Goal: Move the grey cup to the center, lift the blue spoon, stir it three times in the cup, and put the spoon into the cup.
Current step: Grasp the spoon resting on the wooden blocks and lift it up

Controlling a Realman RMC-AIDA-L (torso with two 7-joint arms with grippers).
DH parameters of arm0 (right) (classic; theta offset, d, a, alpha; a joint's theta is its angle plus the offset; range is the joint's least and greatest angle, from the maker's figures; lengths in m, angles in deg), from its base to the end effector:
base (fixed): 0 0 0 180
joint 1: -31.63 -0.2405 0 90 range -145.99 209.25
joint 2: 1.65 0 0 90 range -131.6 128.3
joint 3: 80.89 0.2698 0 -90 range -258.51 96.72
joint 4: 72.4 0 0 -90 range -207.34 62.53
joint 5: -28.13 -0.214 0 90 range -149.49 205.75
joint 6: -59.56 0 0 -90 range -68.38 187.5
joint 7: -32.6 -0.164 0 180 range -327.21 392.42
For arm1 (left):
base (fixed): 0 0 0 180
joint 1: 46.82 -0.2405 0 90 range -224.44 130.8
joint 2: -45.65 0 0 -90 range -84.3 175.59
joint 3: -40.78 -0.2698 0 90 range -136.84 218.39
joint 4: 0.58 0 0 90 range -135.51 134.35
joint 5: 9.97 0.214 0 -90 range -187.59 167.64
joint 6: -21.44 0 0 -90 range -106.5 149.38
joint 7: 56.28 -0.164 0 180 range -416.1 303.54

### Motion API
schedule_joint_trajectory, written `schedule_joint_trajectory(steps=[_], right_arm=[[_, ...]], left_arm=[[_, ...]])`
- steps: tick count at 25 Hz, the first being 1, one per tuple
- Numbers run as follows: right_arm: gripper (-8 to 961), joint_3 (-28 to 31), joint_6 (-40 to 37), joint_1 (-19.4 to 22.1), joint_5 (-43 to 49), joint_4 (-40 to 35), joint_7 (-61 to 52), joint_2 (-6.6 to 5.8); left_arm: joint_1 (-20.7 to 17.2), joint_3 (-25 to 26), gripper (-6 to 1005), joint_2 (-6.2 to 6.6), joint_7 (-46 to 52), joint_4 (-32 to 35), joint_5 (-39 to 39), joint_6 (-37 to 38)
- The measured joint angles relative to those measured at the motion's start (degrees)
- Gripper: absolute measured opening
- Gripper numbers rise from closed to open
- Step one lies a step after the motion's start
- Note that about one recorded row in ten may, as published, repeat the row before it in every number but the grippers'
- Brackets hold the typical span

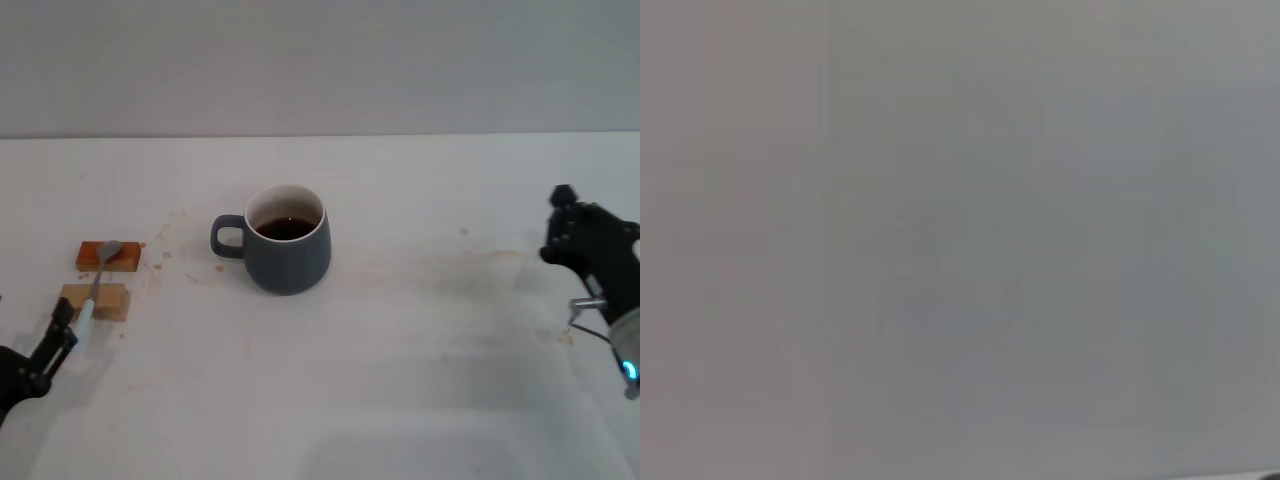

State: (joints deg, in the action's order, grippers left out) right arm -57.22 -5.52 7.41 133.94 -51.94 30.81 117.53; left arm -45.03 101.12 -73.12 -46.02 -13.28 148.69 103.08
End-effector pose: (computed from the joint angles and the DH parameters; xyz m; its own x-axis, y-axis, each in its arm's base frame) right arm 0.3082 0.3426 -0.0728 0.6456 -0.0205 -0.7634 -0.7502 -0.2044 -0.6288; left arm -0.3814 0.2148 -0.0267 0.7185 -0.0426 0.6942 0.6780 -0.1798 -0.7127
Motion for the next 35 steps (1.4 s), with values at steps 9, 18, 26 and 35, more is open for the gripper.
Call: schedule_joint_trajectory(steps=[9,18,26,35], right_arm=[[-2,1.98,-4.45,2.76,-0.09,-1.31,-0.05,-0.04],[-2,1.99,-4.24,2.58,-0.09,-1.39,-0.16,-0.01],[-2,1.99,-4.17,2.39,-0.09,-1.39,-0.2,0.0],[-2,1.99,-4.17,2.37,-0.02,-1.23,-0.23,0.0]], left_arm=[[0.87,-3.18,840,-0.05,-0.08,-1.65,0.25,-5.34],[1.59,-3.86,840,-0.06,-0.31,-2.16,0.2,-10.36],[2.23,-3.92,841,-0.06,-0.37,-2.16,-0.05,-12.54],[2.69,-3.92,841,-0.06,-0.53,-2.15,-0.11,-14.19]])
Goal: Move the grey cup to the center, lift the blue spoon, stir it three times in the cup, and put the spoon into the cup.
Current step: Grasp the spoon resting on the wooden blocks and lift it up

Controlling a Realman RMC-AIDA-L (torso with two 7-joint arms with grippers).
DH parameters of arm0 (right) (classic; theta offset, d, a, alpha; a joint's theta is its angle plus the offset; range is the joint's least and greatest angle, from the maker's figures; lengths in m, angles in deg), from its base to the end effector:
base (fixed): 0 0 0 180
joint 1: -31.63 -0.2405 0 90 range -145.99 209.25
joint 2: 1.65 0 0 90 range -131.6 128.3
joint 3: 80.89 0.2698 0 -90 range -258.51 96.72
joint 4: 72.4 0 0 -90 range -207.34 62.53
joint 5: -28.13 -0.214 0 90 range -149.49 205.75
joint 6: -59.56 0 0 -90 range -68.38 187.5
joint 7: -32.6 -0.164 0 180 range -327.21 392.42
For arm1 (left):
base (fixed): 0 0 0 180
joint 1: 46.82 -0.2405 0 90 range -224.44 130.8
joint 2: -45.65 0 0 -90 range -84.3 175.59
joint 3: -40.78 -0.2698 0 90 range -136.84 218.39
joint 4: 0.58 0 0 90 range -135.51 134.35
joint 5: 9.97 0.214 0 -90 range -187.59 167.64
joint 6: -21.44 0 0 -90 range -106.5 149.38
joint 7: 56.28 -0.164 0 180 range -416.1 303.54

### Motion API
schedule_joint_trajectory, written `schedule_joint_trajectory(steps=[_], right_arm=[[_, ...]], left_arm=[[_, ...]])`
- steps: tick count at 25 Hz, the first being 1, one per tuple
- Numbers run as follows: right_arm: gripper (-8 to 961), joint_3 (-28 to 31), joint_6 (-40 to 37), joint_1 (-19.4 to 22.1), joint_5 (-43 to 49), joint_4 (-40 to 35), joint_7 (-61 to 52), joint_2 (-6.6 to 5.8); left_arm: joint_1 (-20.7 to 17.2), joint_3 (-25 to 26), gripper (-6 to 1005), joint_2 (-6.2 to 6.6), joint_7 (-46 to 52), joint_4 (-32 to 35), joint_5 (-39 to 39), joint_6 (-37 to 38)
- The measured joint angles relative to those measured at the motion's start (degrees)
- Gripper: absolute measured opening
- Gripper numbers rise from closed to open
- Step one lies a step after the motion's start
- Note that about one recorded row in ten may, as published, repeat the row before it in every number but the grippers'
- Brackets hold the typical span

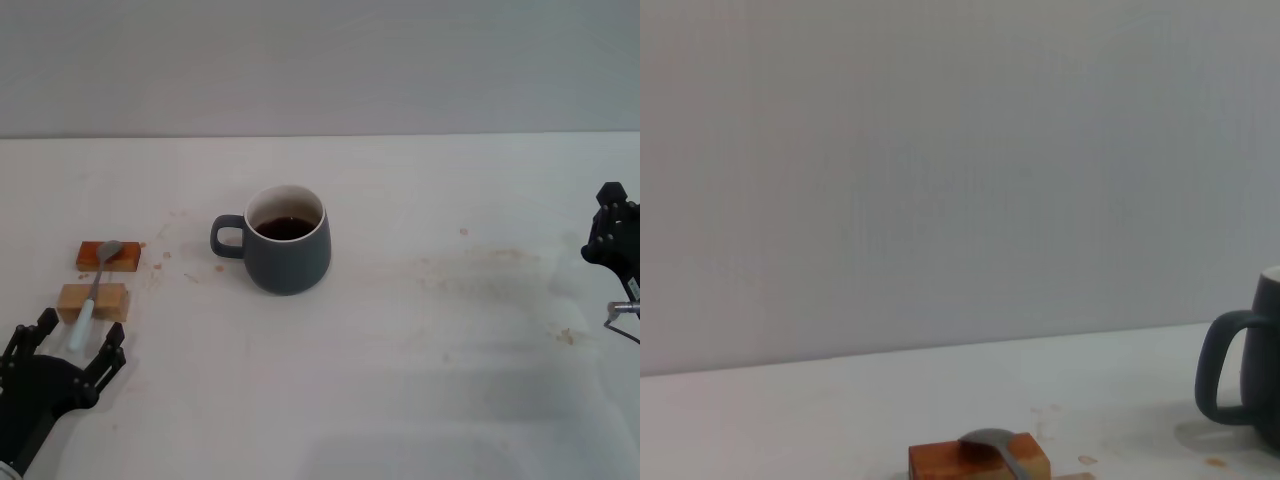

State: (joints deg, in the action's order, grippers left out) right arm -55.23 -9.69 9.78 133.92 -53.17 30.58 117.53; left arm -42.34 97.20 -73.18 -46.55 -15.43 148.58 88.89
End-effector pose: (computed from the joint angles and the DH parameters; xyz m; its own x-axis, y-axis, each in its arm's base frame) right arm 0.3217 0.3325 -0.0553 0.6390 0.0321 -0.7685 -0.7589 -0.1367 -0.6367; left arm -0.3890 0.2344 -0.0612 0.7433 0.1450 0.6530 0.6666 -0.2416 -0.7052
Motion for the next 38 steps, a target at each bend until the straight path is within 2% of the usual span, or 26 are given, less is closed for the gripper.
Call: schedule_joint_trajectory(steps=[14,20,22,32,38], right_arm=[[-2,-0.29,-0.01,-0.03,0.25,0.11,0.0,0.0],[-2,-0.51,-0.03,-0.03,0.35,0.17,0.0,0.0],[-2,-0.59,-0.03,-0.01,0.37,0.19,0.0,0.0],[-2,-0.62,-0.42,0.31,0.37,0.2,0.0,0.0],[-2,-0.62,-0.46,0.32,0.37,0.2,0.0,0.0]], left_arm=[[0.44,0.0,841,0.11,-0.32,-0.18,0.18,-0.67],[0.61,-0.01,776,0.18,-0.03,-0.18,0.24,-1.24],[0.69,-0.07,624,0.18,-0.04,-0.18,0.3,-1.46],[0.71,0.04,533,0.18,0.1,-0.18,0.06,-1.72],[0.71,0.1,534,0.18,0.1,-0.18,0.02,-1.79]])
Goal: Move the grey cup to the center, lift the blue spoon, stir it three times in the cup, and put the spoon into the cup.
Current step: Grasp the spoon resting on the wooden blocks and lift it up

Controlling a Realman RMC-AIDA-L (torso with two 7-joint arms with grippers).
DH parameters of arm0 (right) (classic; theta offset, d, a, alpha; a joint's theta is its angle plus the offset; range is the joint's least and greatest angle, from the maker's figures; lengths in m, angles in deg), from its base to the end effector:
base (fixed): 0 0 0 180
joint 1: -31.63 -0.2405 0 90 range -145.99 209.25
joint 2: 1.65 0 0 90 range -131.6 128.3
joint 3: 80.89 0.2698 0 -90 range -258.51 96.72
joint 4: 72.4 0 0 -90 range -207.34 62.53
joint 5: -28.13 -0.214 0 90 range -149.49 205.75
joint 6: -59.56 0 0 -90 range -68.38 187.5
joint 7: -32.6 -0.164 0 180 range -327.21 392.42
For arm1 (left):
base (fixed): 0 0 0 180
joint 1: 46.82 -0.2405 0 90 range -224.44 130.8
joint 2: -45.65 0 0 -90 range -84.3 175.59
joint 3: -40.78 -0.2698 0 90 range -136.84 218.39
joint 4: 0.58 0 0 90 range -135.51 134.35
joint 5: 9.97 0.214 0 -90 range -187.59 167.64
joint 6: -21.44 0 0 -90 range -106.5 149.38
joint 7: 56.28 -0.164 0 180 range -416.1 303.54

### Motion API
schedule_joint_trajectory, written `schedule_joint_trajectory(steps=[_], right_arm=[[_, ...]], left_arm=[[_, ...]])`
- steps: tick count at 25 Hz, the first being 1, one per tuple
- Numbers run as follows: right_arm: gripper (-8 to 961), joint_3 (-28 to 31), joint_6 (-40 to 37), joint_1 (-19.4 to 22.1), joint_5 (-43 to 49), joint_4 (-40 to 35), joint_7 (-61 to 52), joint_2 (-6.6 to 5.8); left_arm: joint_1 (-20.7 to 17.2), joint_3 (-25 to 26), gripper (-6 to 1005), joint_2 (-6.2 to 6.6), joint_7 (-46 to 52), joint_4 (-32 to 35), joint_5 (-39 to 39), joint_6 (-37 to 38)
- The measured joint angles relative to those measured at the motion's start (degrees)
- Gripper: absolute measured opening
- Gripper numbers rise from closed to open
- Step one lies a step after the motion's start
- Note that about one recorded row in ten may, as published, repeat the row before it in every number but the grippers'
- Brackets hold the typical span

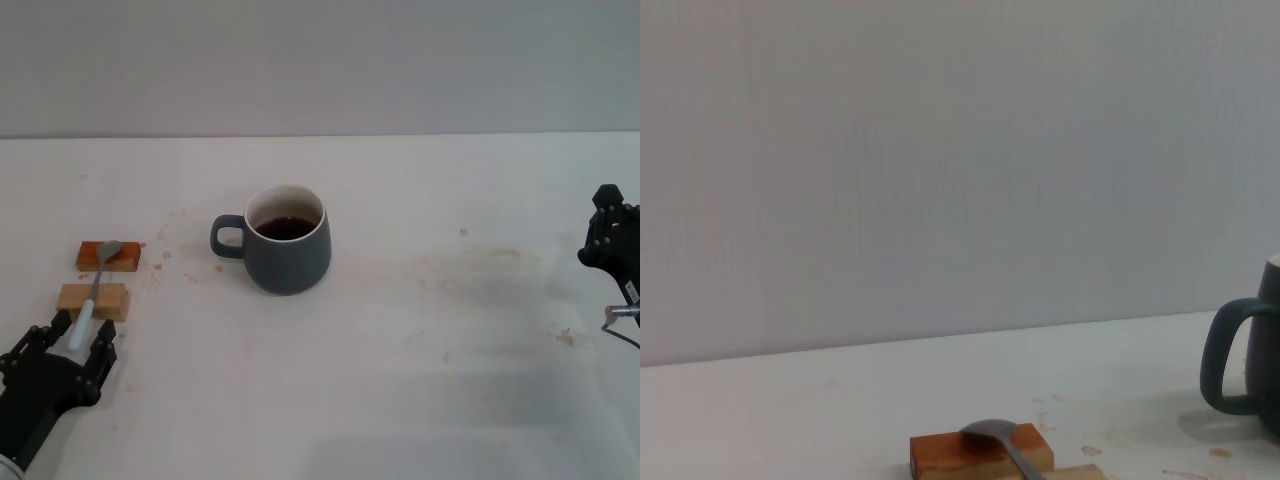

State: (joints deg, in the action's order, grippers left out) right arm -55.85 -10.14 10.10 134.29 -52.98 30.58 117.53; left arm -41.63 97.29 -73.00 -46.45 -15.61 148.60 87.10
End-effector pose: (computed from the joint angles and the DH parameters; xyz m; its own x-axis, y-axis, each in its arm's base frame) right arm 0.3204 0.3297 -0.0573 0.6400 0.0335 -0.7676 -0.7562 -0.1494 -0.6370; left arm -0.3907 0.2394 -0.0624 0.7467 0.1628 0.6450 0.6638 -0.2439 -0.7070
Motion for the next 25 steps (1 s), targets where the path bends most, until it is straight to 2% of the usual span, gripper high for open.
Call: schedule_joint_trajectory(steps=[19,24,25], right_arm=[[-2,-0.08,-0.09,0.0,-0.01,0.18,0.0,0.0],[-2,-0.09,-0.13,0.0,-0.01,0.27,0.0,0.0],[-2,-0.09,-0.13,0.0,-0.01,0.27,0.0,0.0]], left_arm=[[-0.11,1.22,375,0.09,-0.13,0.0,-0.13,-0.09],[-0.05,1.22,185,0.09,-0.37,0.2,-0.11,-0.04],[-0.05,1.22,184,0.09,-0.37,0.2,-0.11,-0.04]])
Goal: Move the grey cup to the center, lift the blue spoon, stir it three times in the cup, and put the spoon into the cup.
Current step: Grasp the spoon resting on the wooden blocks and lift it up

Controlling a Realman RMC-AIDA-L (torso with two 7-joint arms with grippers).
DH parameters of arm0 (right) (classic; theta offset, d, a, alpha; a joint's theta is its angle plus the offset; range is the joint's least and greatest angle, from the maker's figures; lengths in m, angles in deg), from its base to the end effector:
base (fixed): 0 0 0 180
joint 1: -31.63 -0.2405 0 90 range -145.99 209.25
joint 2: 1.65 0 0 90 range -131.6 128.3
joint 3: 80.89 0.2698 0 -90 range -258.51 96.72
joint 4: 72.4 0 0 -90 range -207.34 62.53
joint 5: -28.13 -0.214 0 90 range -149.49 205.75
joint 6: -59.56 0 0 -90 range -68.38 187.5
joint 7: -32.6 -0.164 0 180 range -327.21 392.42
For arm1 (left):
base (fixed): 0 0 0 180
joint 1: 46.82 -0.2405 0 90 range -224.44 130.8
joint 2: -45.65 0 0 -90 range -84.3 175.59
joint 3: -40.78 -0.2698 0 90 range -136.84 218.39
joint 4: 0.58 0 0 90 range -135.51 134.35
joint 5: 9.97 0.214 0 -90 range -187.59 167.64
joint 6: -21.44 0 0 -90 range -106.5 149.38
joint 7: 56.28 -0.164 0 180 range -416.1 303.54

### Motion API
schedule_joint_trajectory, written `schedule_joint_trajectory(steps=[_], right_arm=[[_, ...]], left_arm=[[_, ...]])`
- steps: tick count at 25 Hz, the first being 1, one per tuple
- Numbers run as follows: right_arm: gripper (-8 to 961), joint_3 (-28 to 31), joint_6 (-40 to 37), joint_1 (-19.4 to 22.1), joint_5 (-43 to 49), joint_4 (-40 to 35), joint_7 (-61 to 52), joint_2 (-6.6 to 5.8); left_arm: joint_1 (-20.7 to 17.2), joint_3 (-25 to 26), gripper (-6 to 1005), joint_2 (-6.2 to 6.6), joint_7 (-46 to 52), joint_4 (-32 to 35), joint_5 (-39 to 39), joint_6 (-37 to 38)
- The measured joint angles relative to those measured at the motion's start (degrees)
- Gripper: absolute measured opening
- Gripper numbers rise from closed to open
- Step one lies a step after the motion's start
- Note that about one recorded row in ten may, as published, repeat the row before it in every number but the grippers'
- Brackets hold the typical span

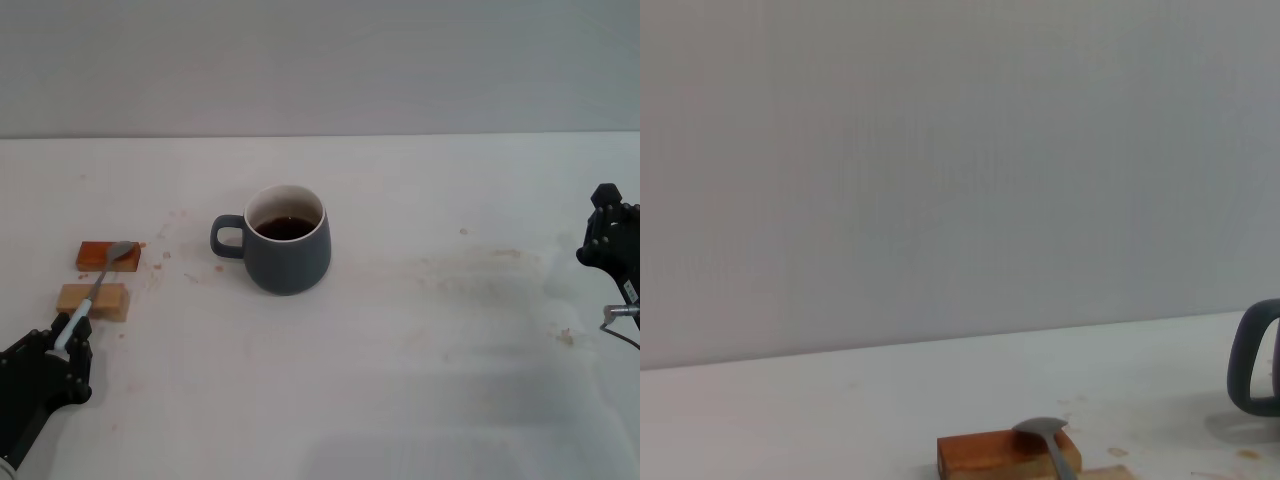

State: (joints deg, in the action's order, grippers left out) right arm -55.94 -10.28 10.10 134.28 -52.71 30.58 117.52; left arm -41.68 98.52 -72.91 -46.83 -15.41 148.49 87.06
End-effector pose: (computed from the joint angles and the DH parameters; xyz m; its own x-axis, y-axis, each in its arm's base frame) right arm 0.3190 0.3296 -0.0577 0.6367 0.0361 -0.7702 -0.7582 -0.1525 -0.6339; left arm -0.3945 0.2401 -0.0577 0.7496 0.1607 0.6422 0.6614 -0.2214 -0.7166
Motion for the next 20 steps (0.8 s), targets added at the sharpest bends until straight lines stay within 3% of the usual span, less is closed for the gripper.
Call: schedule_joint_trajectory(steps=[5,12,13,14,17,18,19,20], right_arm=[[-2,0.0,-0.04,0.05,0.0,0.19,0.0,0.0],[-2,0.05,-0.04,0.17,0.0,0.27,0.01,0.0],[-2,0.05,-0.04,0.17,0.0,0.27,0.01,0.0],[-2,0.13,-0.04,0.18,0.0,0.25,0.01,0.0],[-2,0.26,-0.04,0.17,0.0,0.25,0.01,0.0],[-2,0.26,-0.04,0.17,0.0,0.25,0.01,0.0],[-2,0.4,-0.04,0.18,0.0,0.25,0.01,0.0],[-2,0.4,-0.04,0.18,0.0,0.25,0.01,0.0]], left_arm=[[-0.17,0.0,181,0.0,-0.14,-0.69,0.01,0.48],[-0.07,0.0,180,0.99,-2.45,-4.99,0.46,1.58],[-0.11,0.0,179,1.36,-2.87,-6.32,0.47,1.51],[-0.4,-0.02,179,2.59,-3.27,-9.72,0.62,0.46],[-0.59,-0.07,179,3.28,-3.3,-11.55,0.67,-0.53],[-0.89,-0.15,179,4.38,-3.34,-14.63,0.69,-2.37],[-1.82,0.29,179,7.04,-3.58,-22.78,1.75,-9.15],[-1.82,0.29,179,7.04,-3.58,-22.78,1.75,-9.15]])
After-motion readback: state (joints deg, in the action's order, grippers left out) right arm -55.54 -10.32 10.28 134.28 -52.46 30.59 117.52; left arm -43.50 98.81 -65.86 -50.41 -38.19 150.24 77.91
